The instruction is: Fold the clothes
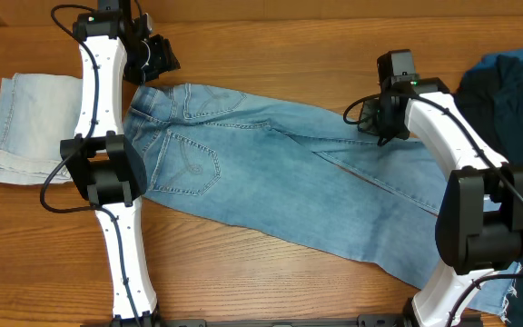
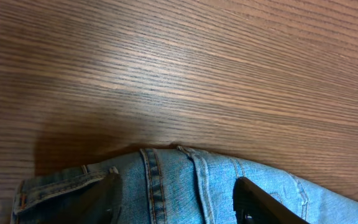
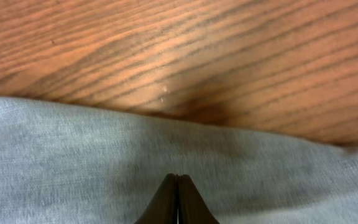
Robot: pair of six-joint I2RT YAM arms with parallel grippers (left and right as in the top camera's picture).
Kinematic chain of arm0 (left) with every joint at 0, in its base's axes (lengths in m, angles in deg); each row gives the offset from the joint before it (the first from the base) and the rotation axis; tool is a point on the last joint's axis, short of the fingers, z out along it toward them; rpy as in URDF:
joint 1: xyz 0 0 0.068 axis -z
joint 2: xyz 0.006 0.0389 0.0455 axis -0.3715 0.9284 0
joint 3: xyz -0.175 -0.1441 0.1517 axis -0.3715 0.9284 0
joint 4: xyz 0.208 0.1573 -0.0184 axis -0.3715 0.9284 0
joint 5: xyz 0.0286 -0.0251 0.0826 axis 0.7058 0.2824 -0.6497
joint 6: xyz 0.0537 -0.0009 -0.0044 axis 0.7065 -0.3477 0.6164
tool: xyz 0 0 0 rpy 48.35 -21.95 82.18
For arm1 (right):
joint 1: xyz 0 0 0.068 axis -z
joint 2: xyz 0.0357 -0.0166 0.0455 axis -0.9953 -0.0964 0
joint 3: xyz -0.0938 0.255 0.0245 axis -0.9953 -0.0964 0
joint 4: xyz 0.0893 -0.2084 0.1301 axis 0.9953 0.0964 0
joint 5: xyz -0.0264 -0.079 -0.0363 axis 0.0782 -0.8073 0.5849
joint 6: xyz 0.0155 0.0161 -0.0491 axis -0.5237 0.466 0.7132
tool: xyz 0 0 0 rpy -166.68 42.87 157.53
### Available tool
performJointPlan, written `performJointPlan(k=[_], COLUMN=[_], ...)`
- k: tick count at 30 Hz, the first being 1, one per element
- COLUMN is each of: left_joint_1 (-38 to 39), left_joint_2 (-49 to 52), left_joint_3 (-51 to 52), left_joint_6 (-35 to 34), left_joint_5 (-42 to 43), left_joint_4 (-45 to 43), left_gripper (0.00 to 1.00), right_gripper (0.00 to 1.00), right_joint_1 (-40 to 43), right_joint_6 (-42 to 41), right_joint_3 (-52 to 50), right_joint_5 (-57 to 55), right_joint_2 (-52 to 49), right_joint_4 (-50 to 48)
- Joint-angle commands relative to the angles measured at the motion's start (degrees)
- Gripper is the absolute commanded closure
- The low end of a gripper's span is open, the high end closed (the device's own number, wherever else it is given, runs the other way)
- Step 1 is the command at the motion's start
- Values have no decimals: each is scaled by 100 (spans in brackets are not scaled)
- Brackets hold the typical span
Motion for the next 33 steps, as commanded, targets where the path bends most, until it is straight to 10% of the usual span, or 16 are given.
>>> performJointPlan(k=[1,33], left_joint_1=[4,4], left_joint_2=[22,50], left_joint_3=[-2,-2], left_joint_6=[-13,74], left_joint_5=[103,-741], left_joint_4=[-35,63], left_gripper=[33,56], right_gripper=[96,96], right_joint_1=[17,17], right_joint_6=[61,37], right_joint_3=[-179,-1364], right_joint_5=[-63,-125], right_joint_2=[39,39], right_joint_4=[-157,-610])
